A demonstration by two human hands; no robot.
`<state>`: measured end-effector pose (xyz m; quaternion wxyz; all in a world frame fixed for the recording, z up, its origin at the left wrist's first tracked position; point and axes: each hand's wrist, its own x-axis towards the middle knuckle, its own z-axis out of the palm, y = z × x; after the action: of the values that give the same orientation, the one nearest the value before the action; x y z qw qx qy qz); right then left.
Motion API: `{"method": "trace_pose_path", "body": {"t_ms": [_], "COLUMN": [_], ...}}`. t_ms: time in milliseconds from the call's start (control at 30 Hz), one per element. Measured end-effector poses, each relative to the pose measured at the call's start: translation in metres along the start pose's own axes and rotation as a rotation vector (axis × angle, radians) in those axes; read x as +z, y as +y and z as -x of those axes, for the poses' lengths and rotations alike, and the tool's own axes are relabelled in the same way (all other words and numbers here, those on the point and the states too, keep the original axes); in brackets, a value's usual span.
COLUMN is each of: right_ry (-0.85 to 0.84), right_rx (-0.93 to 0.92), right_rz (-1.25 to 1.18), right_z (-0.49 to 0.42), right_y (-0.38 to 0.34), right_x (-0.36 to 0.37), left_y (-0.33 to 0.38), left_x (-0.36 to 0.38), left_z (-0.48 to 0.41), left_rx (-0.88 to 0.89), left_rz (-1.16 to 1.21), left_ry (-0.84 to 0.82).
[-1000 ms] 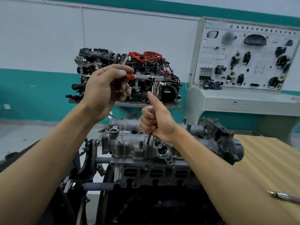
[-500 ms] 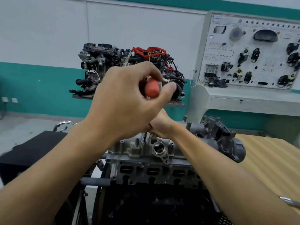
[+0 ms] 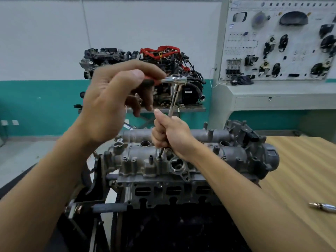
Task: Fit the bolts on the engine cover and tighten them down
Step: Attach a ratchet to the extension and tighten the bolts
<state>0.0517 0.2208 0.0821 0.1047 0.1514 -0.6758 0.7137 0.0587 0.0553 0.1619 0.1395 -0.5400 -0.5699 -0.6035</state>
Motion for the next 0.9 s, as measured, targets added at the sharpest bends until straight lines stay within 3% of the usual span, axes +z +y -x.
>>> {"method": "trace_pose_path", "body": {"t_ms": [200, 533, 700, 900], "right_ry": [0.004, 0.015, -0.110, -0.072], "right_rx": [0.033, 0.074, 0.213, 0.274], "right_rz": [0.105, 0.271, 0.940, 1.141], "right_z": [-0.005, -0.002, 0.014, 0.017], "right_y": [-0.003, -0.006, -0.021, -0.030], "right_x": [0.009, 0.006, -0.014, -0.010], "left_y": [-0.038, -0.048, -0.044, -0.030], "left_x": [-0.039, -0.047, -0.048, -0.035], "left_z": [-0.010, -0.020, -0.013, -0.004], "left_rx": [-0.096, -0.159, -0.187, -0.073], "left_rz": [0.308, 0.403, 0.295, 0.156], "left_ry": [0.090, 0.164, 0.199, 0.208]}}
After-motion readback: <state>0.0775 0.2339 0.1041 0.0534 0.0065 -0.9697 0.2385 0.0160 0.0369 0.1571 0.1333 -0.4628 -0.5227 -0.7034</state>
